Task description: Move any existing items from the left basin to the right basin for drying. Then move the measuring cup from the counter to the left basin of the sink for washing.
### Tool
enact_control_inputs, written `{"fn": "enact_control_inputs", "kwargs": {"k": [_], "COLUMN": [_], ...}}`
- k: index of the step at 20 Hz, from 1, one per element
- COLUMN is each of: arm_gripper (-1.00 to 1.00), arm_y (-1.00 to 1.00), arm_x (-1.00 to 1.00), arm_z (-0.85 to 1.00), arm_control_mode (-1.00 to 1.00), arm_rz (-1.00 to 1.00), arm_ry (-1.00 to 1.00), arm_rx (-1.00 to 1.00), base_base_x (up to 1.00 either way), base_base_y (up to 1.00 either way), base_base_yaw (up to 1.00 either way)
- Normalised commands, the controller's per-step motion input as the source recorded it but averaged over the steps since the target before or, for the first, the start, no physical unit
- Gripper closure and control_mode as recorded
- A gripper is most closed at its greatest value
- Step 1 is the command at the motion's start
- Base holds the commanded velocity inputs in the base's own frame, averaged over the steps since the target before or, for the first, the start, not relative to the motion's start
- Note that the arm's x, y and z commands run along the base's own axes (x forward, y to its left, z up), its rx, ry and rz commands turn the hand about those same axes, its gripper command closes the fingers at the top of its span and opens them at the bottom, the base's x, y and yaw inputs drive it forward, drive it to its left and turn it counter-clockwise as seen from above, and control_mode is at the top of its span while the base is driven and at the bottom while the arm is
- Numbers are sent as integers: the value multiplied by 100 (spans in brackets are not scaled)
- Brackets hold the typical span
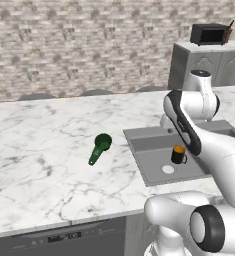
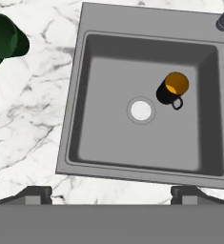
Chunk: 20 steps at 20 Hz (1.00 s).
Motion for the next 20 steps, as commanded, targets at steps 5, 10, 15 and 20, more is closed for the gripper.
{"fn": "enact_control_inputs", "kwargs": {"k": [5,10,15,20], "arm_gripper": [-100,-100,-100,-100], "arm_y": [-33,-28,-25,-28], "arm_x": [0,3,8,4], "arm_z": [-14,-15,-15,-17], "arm_control_mode": [-100,-100,-100,-100], "arm_rz": [0,-2,-5,-5], "arm_ry": [5,7,9,5], "arm_rx": [0,0,0,0], "base_base_x": [0,0,0,0], "base_base_y": [0,0,0,0], "base_base_yaw": [0,0,0,0]}}
